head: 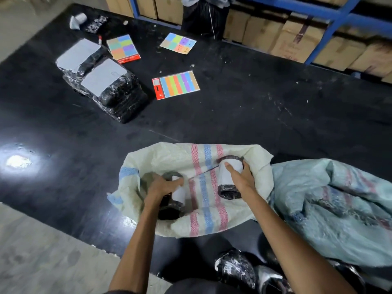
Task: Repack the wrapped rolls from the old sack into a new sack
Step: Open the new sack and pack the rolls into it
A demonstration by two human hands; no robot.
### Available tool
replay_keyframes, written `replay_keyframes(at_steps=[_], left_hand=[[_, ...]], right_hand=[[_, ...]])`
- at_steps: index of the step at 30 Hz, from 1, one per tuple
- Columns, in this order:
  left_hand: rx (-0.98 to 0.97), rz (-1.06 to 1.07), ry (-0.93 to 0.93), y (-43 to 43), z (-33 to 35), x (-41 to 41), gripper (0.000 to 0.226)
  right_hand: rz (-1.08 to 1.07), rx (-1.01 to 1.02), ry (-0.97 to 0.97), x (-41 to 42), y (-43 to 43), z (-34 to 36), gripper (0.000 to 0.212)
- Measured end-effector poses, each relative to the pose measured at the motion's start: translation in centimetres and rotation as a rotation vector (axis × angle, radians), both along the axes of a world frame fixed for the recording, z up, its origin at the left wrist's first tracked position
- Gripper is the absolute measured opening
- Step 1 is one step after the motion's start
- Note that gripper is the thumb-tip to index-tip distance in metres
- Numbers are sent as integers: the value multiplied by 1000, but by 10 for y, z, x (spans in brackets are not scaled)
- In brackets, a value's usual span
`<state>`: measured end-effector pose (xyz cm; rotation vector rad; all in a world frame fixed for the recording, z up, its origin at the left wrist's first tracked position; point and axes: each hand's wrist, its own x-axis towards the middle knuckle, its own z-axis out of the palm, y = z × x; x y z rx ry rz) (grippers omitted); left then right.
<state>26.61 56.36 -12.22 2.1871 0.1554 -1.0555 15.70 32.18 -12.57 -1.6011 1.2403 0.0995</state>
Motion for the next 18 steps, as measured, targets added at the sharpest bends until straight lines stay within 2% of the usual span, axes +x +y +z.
replay_keyframes(at_steps=[2,4,5,6,10,14,18], left_hand=[[-13,101,-10,15,-1,7,53],[50,193,-165,24,-6,9,98],[91,229,-237,25,-2,7,112],[127,244,-310,27,-2,5,113],[257,201,-567,13,17,3,89],[264,168,-537,5,13,12,87],[29,360,-498,-4,8,28,91]], right_hand=[[-5,-38,-9,-7,0,3,89],[26,-97,-26,-8,10,8,92],[25,-127,-43,-8,17,10,93],[17,-155,-62,-7,24,12,93],[68,-264,-51,-9,39,9,89],[132,-96,73,-12,33,6,94],[308,-88,120,-22,31,5,94]])
